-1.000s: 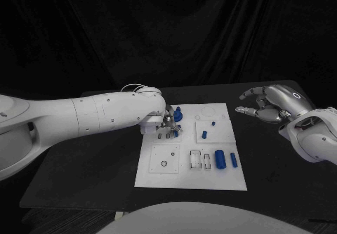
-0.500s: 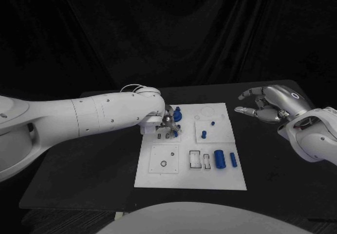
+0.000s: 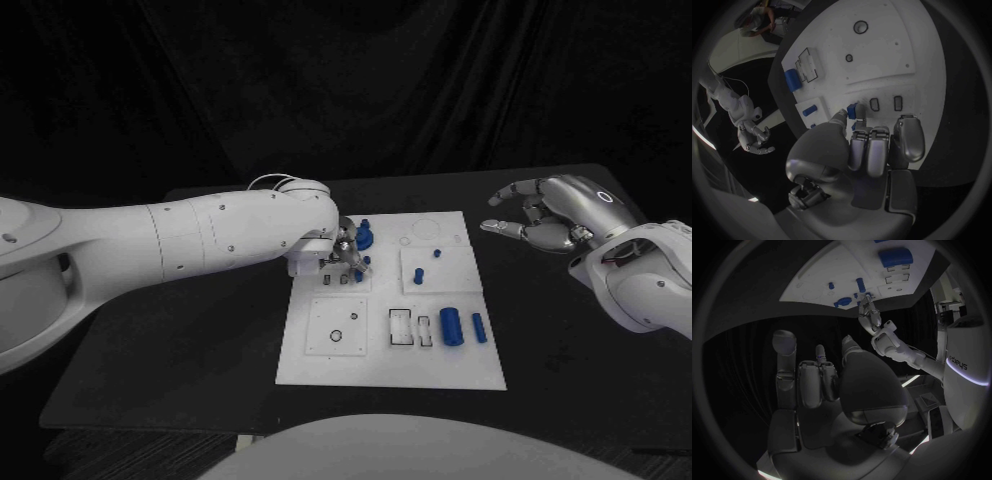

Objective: Assemble the parts on the task board

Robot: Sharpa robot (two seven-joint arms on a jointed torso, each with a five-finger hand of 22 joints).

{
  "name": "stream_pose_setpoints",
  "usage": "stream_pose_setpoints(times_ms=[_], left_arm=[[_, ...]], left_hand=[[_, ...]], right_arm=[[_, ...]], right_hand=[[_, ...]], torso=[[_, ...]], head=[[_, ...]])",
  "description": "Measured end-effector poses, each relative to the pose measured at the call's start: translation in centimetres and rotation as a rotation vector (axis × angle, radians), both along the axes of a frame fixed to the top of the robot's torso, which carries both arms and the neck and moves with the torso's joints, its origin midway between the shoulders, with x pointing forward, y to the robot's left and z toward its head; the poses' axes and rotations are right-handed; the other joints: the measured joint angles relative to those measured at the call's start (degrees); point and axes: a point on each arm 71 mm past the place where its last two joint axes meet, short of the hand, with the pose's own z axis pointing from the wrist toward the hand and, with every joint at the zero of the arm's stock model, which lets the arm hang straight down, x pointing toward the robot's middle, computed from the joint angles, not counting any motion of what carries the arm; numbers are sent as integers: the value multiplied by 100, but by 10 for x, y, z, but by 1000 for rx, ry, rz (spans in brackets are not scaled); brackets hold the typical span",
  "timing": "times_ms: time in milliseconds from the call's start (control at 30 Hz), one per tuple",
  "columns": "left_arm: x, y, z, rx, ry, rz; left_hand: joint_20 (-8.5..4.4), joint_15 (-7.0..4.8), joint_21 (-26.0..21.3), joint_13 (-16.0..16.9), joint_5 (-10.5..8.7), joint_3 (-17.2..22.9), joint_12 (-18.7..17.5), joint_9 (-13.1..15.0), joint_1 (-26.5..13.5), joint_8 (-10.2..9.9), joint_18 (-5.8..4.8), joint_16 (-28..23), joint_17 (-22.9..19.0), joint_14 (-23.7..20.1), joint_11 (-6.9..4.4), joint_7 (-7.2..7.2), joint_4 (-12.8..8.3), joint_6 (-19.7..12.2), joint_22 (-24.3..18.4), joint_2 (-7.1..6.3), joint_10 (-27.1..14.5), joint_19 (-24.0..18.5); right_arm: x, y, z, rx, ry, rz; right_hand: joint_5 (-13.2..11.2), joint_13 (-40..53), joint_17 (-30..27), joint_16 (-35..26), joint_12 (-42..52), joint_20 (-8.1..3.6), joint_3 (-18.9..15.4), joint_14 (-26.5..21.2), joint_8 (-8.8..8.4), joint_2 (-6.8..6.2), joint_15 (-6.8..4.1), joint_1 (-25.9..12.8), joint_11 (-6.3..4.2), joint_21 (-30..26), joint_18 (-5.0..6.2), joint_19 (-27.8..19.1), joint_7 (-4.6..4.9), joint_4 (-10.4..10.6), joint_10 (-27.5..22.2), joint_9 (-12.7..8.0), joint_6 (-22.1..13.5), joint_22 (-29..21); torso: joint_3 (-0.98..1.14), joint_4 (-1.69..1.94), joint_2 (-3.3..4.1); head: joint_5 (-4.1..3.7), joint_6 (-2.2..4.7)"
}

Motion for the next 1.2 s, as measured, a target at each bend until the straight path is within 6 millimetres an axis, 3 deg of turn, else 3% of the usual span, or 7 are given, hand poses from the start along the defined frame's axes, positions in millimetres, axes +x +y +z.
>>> stream_pose_setpoints(times_ms=[400, 567, 667, 767, 900, 1067, 1200], left_arm=[[0, 0, -1, 2, 6, -3], [-1, 2, -1, 0, 7, -2], [-2, 5, -2, -3, 7, 2], [-3, 10, -2, -3, 7, 9], [-5, 16, -2, -4, 6, 20], [-6, 21, -2, -6, 1, 31], [-6, 26, -1, -7, -4, 42]], left_hand=[[0, -3, -23, 2, 50, 266, 0, 113, 103, -66, 0, 0, 0, -3, -36, -60, -161, 104, 28, -58, -10, 0], [-33, -54, -46, 2, 400, 614, -1, 235, 178, -169, 0, 0, 0, -10, -60, -71, -290, 134, 50, -110, 5, -8], [-42, -67, -69, -3, 826, 842, -4, 371, 150, -237, 0, 0, 0, -1, -83, -72, -200, 136, 62, -253, 19, 0], [-42, -76, -70, -15, 963, 1147, -6, 447, 63, -274, 0, 0, 0, -10, -112, -54, -243, 167, 70, -390, 43, 0], [-62, -76, -104, -13, 1367, 1828, -6, 684, -186, -323, 0, 0, 0, -10, -96, -38, -193, 185, 112, -735, 9, 21], [-62, -75, -104, -13, 1405, 2328, -6, 855, -397, -322, 0, 0, 0, -10, -96, -38, -202, 210, 132, -955, 9, 21], [-62, -75, -104, -13, 1405, 2426, -6, 893, -428, -322, 0, 0, 0, -10, -96, -31, -211, 218, 158, -985, 9, 21]], right_arm=[[1, 0, -1, 3, 4, -1], [1, -1, -2, 3, 7, -2], [1, -1, -3, 2, 9, -3], [0, -2, -4, 2, 12, -5], [0, -3, -5, 1, 16, -7], [0, -3, -7, 1, 23, -9], [0, -4, -8, 1, 29, -10]], right_hand=[[0, 0, 0, 0, 0, 0, 0, 0, 0, 0, 0, 0, 0, -23, 0, 0, 8, 0, 0, 1, 8, 0], [0, 0, 0, 0, 0, 0, 0, 0, 0, 0, 0, 0, 0, -23, 0, 0, 8, 0, 0, 1, 8, 0], [-23, 0, -12, 0, 0, 0, 0, 0, 0, 0, 0, 0, 0, -23, 0, 0, -12, 0, 0, 1, 29, 1], [-23, 0, -13, 0, 0, 0, 0, 0, 0, 0, 0, 0, -1, -23, 0, 0, -12, 0, 0, 1, 29, 1], [-23, 0, -21, 0, -22, 0, 0, 0, 0, 0, 0, 0, -1, -44, 0, 0, -12, 0, 0, 1, 29, -6], [-23, 0, -21, 0, -22, 0, 0, 0, 0, 0, 0, -1, 0, -44, 0, 0, -12, 0, 0, -4, 29, -6], [-23, 0, -24, 0, -49, 0, 0, 0, 0, 0, 0, -1, -1, -44, 0, 0, -12, 0, 0, -4, 29, -6]], torso=[[2, 0, -2], [2, 1, -2], [2, 0, -2], [2, 0, -3], [2, 1, -4], [2, 1, -4], [2, 4, -5]], head=[[-21, 0], [-10, 0], [-4, 0], [0, 0], [1, 0], [1, 0], [-6, 0]])
